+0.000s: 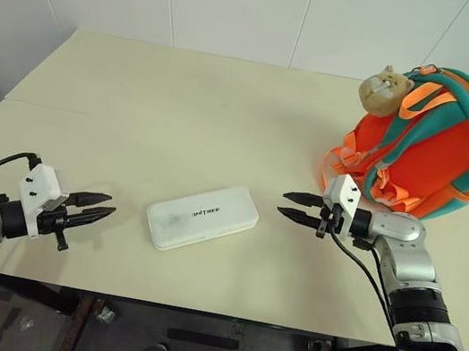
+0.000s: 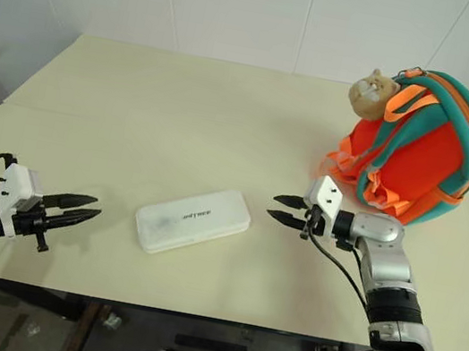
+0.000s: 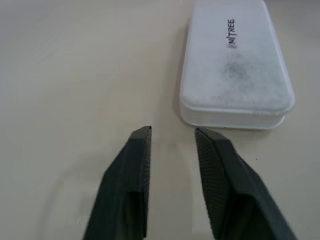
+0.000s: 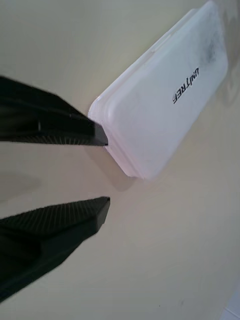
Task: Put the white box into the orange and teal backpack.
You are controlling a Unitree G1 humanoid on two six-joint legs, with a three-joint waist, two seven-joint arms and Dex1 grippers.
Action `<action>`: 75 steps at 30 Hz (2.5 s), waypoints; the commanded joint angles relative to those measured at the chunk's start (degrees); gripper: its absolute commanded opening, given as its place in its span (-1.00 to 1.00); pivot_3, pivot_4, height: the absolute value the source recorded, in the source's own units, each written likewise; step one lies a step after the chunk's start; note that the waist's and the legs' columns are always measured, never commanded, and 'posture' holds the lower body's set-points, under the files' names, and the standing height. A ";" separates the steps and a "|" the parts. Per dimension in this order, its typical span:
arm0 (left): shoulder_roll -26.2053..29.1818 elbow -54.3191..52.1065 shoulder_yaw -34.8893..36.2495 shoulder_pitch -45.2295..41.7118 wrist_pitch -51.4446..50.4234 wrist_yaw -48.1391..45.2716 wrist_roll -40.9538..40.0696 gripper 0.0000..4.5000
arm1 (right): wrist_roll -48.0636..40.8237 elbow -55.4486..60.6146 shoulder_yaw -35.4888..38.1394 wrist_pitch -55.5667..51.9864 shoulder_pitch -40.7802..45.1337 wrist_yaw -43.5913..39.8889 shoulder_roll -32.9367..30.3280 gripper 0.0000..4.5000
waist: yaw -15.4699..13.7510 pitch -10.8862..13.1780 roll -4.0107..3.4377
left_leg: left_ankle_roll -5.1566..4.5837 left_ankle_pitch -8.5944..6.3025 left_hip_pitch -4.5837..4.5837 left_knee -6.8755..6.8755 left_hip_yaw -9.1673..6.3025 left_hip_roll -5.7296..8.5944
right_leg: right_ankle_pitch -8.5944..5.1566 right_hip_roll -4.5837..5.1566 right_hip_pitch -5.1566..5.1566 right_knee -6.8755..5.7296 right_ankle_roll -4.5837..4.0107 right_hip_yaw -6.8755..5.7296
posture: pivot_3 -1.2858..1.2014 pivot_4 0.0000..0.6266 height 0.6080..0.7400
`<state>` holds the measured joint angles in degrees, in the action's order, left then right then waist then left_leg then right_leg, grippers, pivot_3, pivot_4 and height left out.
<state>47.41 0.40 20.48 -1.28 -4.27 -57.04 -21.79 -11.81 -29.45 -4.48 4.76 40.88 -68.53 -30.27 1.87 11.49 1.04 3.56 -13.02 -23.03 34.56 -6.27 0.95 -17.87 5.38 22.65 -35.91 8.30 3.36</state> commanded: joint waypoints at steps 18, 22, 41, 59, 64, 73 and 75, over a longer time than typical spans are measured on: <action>-9.24 -3.41 -11.99 -6.02 -5.46 8.09 3.87 -0.96 | 7.64 -22.46 -2.19 12.14 8.63 -2.35 11.03 -0.99 | 0.18 0.02 -0.04 | 0.07 0.04 0.04 0.00 -0.01 -0.01 | 0.02 -0.05 0.02 -0.14 0.00 0.00 | 0.03 -0.52 1.00; -10.31 -2.46 -13.92 -7.81 -5.38 7.65 4.69 -0.96 | 6.28 -14.27 -2.11 8.39 4.58 -3.57 9.85 -0.99 | -0.11 0.02 -0.04 | 0.07 0.04 0.04 0.06 -0.02 0.01 | 0.02 -0.04 0.01 -0.16 0.00 0.00 | 0.03 -0.52 1.00; -17.51 14.33 -22.70 -23.32 -0.18 4.06 9.79 -0.96 | -0.81 20.07 5.27 -11.68 -16.14 2.22 -4.79 -0.99 | -0.21 0.02 -0.04 | 0.04 0.03 0.01 0.45 -0.04 0.06 | 0.10 -0.04 -0.12 -0.19 0.11 0.01 | 0.03 -0.52 1.00; -9.69 11.04 -16.60 -23.47 -10.30 3.62 7.26 0.09 | 0.03 13.06 7.51 -8.40 -13.78 5.73 -9.89 0.15 | -0.25 0.02 -0.04 | 0.01 0.03 0.00 0.47 -0.05 0.10 | 0.13 0.00 -0.16 -0.15 0.17 0.01 | 0.03 -0.52 1.00; -4.56 9.90 -17.64 -26.20 -37.17 -2.46 -1.74 0.78 | 0.86 12.48 4.77 -8.98 -12.23 0.22 -13.40 0.91 | -0.14 0.03 -0.03 | -0.03 0.01 -0.05 0.47 -0.06 0.09 | 0.12 -0.01 -0.16 -0.13 0.17 -0.01 | 0.03 -0.52 1.00; -8.86 16.44 -17.03 -34.31 -52.30 -0.57 -6.52 1.00 | 2.07 13.88 0.74 -13.33 -10.89 -3.16 -14.13 1.00 | -0.24 0.03 -0.03 | -0.03 0.01 -0.05 0.50 -0.09 0.10 | 0.12 -0.03 -0.16 -0.15 0.18 -0.02 | 0.03 -0.52 1.00; -9.85 17.64 -17.93 -35.72 -54.59 -0.28 -6.72 1.00 | 1.75 14.00 -0.24 -14.23 -10.66 -5.06 -14.39 1.00 | -0.23 0.02 -0.03 | -0.02 0.02 -0.05 0.50 -0.09 0.10 | 0.12 -0.03 -0.16 -0.14 0.18 -0.02 | 0.03 -0.52 1.00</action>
<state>38.08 17.05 2.31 -36.00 -56.70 -57.52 -27.16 -9.51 -17.31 -4.72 -9.07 29.16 -71.98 -43.35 1.64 11.51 1.01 3.54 -13.01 -23.08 35.05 -6.35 1.06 -17.75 5.36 22.50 -36.05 8.48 3.34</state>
